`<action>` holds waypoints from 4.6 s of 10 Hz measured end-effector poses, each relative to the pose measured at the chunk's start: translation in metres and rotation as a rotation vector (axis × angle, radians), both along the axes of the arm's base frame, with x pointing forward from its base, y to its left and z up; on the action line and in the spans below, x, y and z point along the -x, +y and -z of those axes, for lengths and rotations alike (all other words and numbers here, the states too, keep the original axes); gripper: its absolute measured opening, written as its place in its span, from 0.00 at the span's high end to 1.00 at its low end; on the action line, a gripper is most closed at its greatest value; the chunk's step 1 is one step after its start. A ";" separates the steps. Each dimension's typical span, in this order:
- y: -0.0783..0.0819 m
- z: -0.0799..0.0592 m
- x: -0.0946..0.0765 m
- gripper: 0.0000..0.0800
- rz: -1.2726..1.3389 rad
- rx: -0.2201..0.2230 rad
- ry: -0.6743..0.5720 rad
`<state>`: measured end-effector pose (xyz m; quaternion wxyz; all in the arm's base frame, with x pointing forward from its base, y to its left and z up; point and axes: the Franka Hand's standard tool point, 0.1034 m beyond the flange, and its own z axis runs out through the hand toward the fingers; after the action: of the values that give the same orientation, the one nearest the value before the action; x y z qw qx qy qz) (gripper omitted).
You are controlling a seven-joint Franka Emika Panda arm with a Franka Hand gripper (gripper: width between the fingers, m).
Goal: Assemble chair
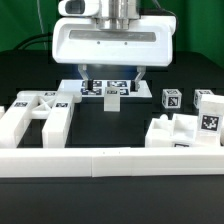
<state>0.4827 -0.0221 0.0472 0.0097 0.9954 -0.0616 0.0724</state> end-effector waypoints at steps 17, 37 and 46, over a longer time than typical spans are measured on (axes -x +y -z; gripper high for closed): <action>0.005 0.027 0.040 0.19 0.007 -0.178 1.169; 0.019 -0.003 0.001 0.64 0.058 -0.175 1.128; 0.029 -0.057 -0.076 0.64 0.054 -0.125 0.479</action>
Offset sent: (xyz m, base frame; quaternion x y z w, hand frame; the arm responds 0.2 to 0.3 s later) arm -0.0115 -0.0093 -0.0127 -0.0049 -0.1812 -0.0242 0.9831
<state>0.5587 0.0074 0.1039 -0.0354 0.9808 -0.0887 -0.1701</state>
